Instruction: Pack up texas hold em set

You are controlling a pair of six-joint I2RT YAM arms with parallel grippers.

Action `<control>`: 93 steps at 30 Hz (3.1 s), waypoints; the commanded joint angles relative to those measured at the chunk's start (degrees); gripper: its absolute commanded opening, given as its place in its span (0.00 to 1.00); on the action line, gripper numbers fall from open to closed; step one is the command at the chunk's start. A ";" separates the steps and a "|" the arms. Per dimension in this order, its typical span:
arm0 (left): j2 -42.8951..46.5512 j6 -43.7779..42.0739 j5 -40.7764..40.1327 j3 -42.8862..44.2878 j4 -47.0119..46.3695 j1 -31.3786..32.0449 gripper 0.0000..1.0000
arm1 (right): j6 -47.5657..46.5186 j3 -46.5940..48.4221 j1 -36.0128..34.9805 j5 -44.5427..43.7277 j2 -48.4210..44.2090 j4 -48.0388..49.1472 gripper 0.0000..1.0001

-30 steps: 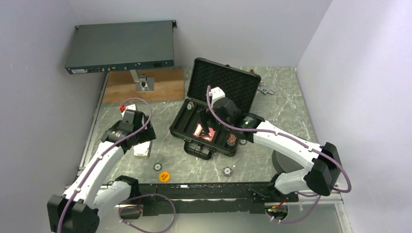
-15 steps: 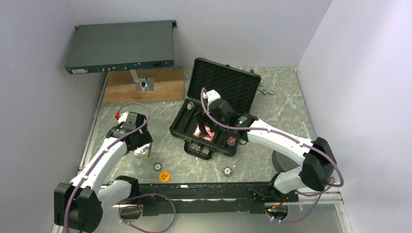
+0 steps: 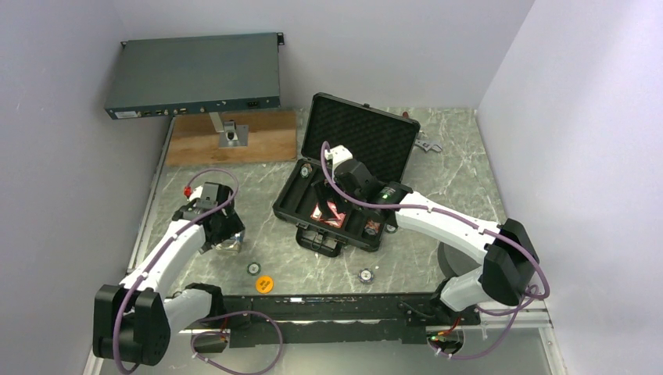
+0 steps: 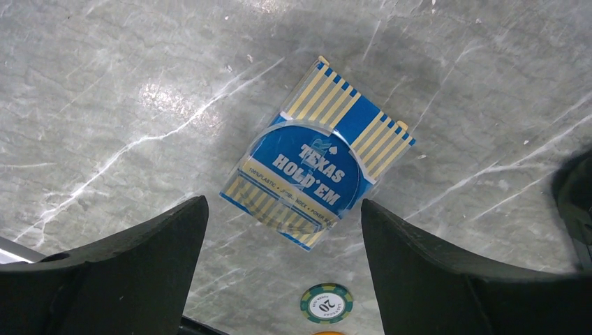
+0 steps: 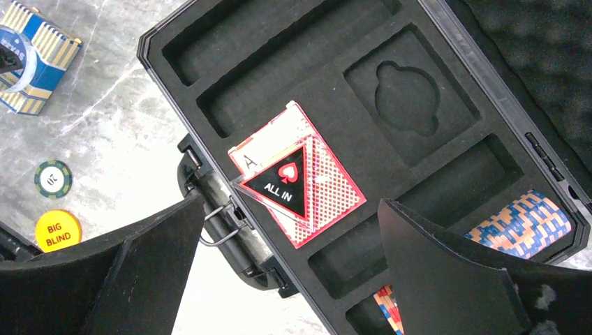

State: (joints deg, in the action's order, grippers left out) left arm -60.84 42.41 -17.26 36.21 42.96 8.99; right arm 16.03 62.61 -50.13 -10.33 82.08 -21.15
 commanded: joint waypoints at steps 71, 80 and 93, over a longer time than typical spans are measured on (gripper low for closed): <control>8.21 -21.94 20.35 17.53 -16.69 10.75 0.00 | 4.97 -4.74 0.29 -10.35 -18.85 6.44 0.98; -2.74 -24.30 17.43 28.86 -15.42 18.28 0.00 | 4.99 -6.23 0.34 -16.42 -24.86 6.28 0.98; -21.67 -26.52 13.34 45.15 -13.32 25.84 0.00 | 2.43 -7.78 0.38 -25.45 -33.38 5.97 0.98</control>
State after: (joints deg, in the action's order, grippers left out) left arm -79.40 17.19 -3.07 75.66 30.35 33.54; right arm 19.55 55.22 -49.91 -31.48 51.42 -16.62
